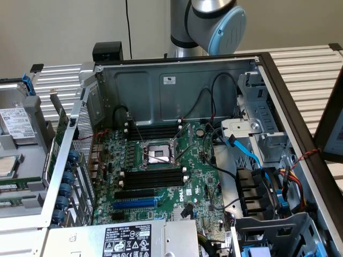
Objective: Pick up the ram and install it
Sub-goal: 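Pick up the ram and move it above insertion slot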
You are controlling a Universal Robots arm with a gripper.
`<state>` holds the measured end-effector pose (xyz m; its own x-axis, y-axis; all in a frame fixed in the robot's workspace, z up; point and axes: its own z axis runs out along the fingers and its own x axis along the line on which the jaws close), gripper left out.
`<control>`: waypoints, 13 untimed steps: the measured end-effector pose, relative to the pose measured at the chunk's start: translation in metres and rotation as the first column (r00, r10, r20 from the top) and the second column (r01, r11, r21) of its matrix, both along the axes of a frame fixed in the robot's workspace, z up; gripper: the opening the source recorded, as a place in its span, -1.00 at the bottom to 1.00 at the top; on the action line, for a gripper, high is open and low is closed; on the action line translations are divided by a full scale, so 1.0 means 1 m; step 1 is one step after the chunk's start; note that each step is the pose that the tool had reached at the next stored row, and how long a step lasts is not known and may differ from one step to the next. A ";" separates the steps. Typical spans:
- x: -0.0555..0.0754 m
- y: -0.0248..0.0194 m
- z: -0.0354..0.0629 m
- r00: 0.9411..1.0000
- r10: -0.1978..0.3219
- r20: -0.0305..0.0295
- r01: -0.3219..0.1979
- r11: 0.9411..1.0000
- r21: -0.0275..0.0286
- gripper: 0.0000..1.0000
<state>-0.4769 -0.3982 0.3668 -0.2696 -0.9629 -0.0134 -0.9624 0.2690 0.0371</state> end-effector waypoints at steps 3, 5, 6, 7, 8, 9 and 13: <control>0.000 0.0000 -0.0002 0.999 0.044 0.000 -0.044 0.999 0.000 -0.80; 0.000 0.0000 -0.0011 0.997 0.080 0.000 -0.080 0.997 0.000 -0.80; 0.000 0.0000 -0.0015 0.995 0.099 0.000 -0.099 0.995 0.000 -0.80; 0.000 0.0000 -0.0018 0.993 0.116 0.000 -0.116 0.993 0.000 -0.80; 0.000 0.0000 -0.0021 0.991 0.135 0.000 -0.135 0.991 0.000 -0.80; 0.000 0.0000 -0.0022 0.988 0.152 0.001 -0.152 0.988 -0.001 -0.80; 0.000 0.0000 -0.0027 0.977 0.214 0.009 -0.213 0.977 -0.007 -0.80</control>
